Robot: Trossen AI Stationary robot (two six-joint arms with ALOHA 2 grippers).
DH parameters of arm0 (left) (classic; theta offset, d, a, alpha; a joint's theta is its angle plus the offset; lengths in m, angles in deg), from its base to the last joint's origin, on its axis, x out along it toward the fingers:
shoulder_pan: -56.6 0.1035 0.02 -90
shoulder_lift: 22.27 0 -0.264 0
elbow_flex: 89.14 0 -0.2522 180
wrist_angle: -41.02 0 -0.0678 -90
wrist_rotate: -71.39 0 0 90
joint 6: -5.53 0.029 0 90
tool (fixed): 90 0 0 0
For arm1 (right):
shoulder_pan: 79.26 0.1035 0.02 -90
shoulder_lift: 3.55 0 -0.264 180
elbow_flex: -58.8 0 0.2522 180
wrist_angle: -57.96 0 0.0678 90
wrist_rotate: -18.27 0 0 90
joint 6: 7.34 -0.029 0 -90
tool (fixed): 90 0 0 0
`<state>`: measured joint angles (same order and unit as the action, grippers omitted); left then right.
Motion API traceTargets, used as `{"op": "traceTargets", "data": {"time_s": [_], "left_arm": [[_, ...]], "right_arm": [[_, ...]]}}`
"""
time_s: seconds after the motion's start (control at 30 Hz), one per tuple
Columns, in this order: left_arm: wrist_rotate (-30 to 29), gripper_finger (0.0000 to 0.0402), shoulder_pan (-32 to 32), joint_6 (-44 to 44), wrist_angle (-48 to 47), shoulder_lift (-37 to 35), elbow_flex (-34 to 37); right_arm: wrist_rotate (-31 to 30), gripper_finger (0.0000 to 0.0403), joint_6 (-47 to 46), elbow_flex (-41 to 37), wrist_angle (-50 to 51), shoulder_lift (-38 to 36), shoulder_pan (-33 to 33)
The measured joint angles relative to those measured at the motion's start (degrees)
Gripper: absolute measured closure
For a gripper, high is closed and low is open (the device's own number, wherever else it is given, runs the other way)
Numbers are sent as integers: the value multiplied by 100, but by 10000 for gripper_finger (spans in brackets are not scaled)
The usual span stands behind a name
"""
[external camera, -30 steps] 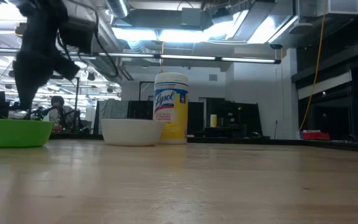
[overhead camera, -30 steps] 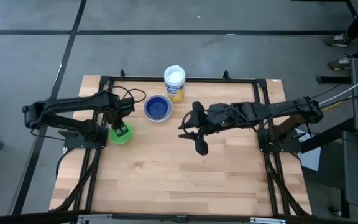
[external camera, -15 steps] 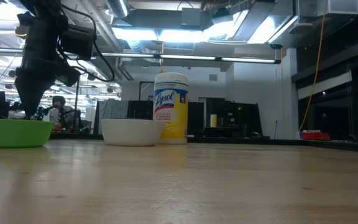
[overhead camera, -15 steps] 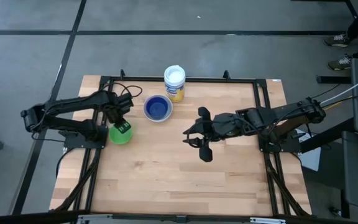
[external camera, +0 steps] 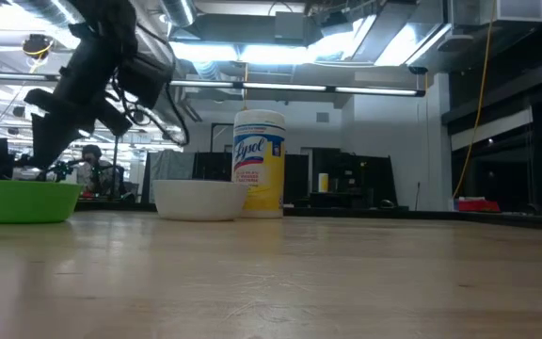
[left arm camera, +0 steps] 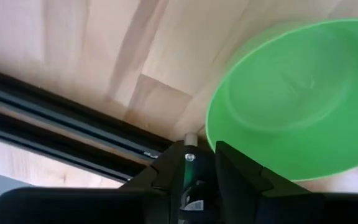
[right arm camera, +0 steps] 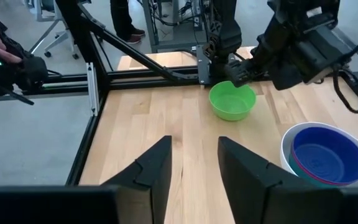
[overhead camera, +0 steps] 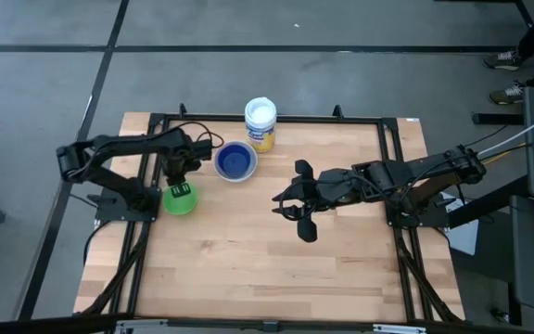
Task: Nest bowls inside each other
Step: Stack the green bowl on top of the dark blue bowl
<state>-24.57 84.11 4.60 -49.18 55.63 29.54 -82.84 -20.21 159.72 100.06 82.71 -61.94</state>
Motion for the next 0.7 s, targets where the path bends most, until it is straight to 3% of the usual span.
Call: {"op": "traceTargets", "data": {"time_s": [0.7], "left_arm": [[680,322,35,-220,778,768,126]], "right_arm": [[-306,273,133,2,48,-635,14]]}}
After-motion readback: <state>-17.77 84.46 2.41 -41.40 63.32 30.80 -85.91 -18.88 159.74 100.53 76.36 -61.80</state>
